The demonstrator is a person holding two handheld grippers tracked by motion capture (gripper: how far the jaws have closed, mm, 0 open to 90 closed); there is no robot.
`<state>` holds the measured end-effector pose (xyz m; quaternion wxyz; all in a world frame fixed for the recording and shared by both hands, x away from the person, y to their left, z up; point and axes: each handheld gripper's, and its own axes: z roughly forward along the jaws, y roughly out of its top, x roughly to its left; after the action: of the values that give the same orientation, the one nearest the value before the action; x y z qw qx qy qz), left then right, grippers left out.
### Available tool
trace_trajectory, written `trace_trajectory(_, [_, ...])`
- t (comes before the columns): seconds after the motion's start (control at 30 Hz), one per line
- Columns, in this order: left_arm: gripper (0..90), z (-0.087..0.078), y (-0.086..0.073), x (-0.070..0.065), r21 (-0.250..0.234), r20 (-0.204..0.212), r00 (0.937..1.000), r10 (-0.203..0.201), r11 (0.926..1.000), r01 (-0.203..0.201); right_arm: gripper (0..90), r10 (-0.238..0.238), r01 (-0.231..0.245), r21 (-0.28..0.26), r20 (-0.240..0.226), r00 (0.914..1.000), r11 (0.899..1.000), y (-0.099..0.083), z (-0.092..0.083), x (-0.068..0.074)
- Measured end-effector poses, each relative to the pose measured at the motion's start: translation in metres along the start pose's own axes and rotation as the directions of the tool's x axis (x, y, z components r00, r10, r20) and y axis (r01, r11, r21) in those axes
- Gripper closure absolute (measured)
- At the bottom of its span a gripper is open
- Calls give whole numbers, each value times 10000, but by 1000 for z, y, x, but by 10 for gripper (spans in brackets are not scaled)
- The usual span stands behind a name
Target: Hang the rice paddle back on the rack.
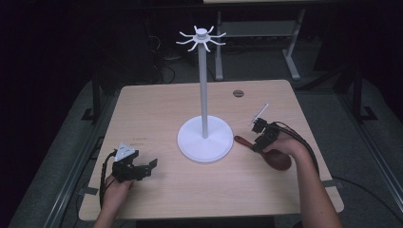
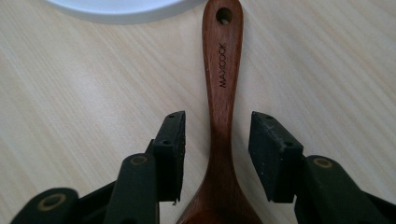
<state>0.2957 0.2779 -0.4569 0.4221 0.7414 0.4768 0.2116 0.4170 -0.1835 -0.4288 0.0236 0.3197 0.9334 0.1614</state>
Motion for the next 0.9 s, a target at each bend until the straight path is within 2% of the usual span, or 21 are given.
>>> trace_trajectory(0.23, [127,0,-1,0,123,27,10000,42,9999,-42,637,-30,11,765,240,9997,9971,2,8,-2])
trace_trajectory(0.3, [126,0,-1,0,130,15,10000,23,9999,-23,641,-22,6,795,203,9998,9968,2,8,-2])
trace_trajectory(0.5, [127,-1,-1,1,56,1,10000,-28,10000,28,676,-114,93,1499,132,9998,9887,10,12,-1])
trace_trajectory(0.7, [126,-1,-1,1,55,26,10000,9,10000,-9,721,-72,26,1920,235,9997,9814,14,14,-1])
trace_trajectory(0.9, [127,-1,-1,0,64,49,10000,64,10000,-64,766,43,-98,1982,286,9996,9801,16,15,-2])
